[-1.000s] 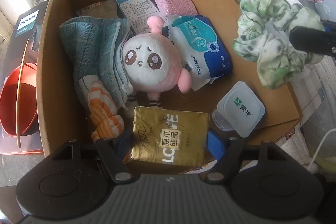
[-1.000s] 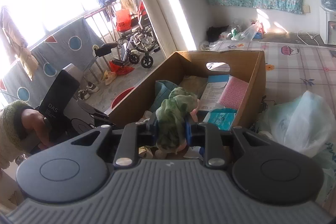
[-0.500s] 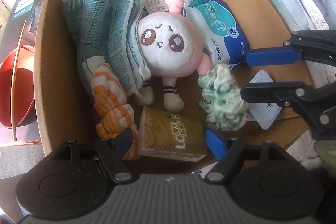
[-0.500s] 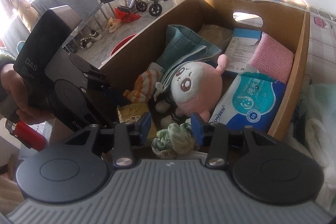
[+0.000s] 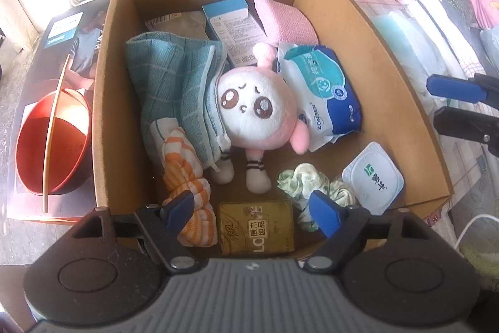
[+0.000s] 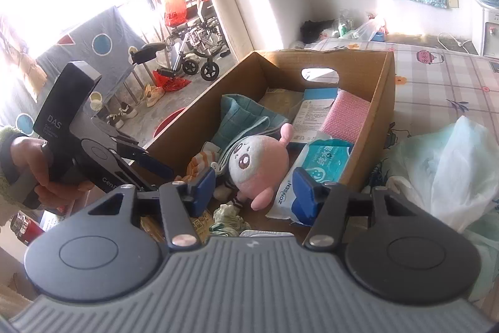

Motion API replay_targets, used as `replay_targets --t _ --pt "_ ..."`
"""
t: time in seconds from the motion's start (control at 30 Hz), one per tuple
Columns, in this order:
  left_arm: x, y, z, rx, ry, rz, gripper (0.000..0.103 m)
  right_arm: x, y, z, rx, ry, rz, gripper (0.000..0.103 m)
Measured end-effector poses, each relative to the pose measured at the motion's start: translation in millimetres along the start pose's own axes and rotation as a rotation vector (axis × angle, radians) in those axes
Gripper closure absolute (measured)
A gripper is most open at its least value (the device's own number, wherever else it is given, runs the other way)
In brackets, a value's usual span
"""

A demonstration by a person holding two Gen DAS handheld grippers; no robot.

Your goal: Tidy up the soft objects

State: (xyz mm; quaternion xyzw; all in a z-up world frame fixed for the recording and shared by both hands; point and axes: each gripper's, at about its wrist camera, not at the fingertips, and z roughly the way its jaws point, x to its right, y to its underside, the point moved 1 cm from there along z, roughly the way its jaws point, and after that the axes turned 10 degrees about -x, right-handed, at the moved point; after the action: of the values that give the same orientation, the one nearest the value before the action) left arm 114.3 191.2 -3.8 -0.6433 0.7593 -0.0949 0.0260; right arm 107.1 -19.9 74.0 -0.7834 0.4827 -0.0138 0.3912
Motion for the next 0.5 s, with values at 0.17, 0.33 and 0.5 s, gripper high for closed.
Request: replay_targets --t 0.17,0.33,0.5 --pt "8 7 -32 0.144 -0.002 -0.1 0.015 16 19 -31 0.126 0.041 0.084 0.025" --pt "29 27 -53 0.312 -0.01 -0.174 0.008 28 41 -42 0.179 0.091 0.189 0.016" --pt "61 50 -56 0.43 0.003 -0.213 0.001 31 65 -41 0.155 0.175 0.234 0.011"
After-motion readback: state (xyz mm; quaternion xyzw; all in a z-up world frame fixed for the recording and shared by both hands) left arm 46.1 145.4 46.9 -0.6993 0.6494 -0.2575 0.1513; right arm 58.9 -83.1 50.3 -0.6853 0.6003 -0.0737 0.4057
